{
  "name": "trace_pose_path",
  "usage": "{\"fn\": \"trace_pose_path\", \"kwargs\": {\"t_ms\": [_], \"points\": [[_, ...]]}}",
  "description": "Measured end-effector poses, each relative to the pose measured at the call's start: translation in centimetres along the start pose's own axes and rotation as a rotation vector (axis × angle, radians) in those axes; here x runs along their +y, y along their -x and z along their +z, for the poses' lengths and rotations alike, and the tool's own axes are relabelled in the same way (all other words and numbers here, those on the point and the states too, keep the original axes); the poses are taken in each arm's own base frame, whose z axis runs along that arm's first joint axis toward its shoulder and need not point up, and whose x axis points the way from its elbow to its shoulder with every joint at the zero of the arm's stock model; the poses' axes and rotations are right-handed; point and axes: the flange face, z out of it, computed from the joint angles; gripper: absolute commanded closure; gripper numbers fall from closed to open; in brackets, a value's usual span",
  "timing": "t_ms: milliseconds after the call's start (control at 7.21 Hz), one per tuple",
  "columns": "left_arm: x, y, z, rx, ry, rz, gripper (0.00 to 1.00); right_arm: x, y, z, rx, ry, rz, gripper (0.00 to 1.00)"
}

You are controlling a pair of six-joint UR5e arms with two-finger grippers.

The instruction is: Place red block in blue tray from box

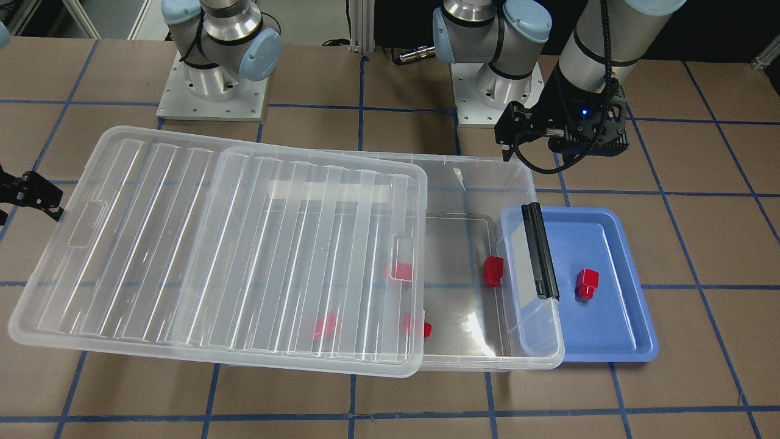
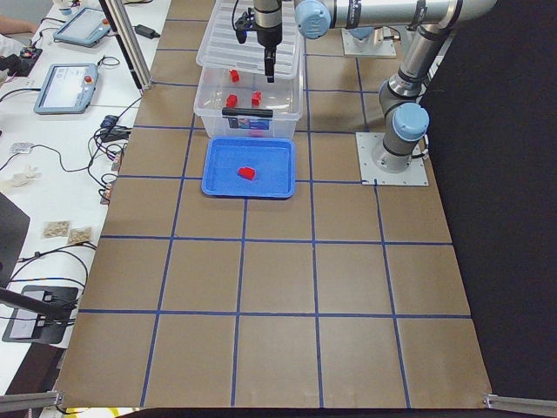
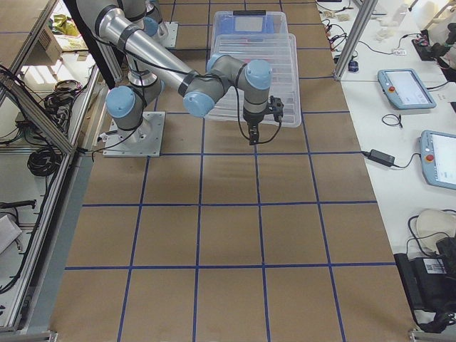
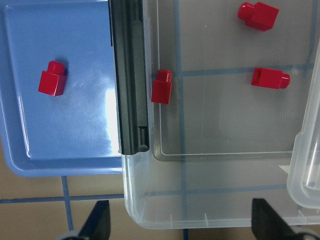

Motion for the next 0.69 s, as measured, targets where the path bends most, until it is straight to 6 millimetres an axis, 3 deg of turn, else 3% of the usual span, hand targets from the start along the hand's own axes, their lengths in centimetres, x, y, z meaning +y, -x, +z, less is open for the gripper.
{"fn": "trace_pose_path", "kwargs": {"t_ms": [694], "points": [[0.0,-0.1,-0.1,0.003,-0.003,-0.004,0.00,-0.8,1.2,1.3,-0.030,0.010,-0.022,0.00]]}}
